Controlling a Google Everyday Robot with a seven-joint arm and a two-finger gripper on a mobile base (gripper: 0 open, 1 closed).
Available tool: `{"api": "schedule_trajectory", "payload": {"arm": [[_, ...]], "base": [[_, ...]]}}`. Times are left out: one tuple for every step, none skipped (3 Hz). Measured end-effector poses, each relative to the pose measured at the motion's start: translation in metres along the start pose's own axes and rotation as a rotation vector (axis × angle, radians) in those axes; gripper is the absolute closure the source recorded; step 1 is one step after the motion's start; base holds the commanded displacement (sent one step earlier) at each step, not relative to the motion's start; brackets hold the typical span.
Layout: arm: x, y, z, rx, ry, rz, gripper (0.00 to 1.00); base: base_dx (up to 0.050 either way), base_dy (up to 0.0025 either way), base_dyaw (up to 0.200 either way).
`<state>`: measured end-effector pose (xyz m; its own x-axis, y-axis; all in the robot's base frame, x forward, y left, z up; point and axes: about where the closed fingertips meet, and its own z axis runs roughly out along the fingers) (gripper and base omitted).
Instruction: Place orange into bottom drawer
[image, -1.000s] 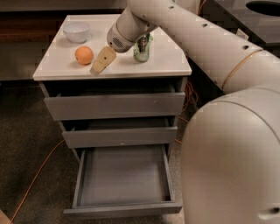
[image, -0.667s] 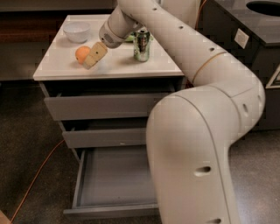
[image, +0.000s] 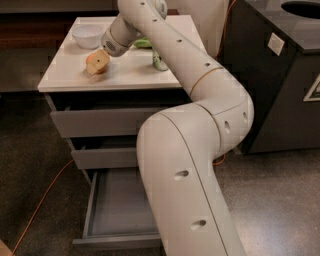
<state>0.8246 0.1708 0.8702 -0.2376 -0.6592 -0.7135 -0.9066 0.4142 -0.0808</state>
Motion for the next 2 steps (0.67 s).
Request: {"api": "schedule_trajectory", "payload": {"arm": [[-0.0002,-0.0003,0.0136,-0.017,-0.003,0.016,0.33],[-0.0035,-0.0001,0.0154,-0.022,-0.017,0.016,0.64]], "base": [[0.000,0.00000,0.000],[0.000,0.00000,0.000]]}}
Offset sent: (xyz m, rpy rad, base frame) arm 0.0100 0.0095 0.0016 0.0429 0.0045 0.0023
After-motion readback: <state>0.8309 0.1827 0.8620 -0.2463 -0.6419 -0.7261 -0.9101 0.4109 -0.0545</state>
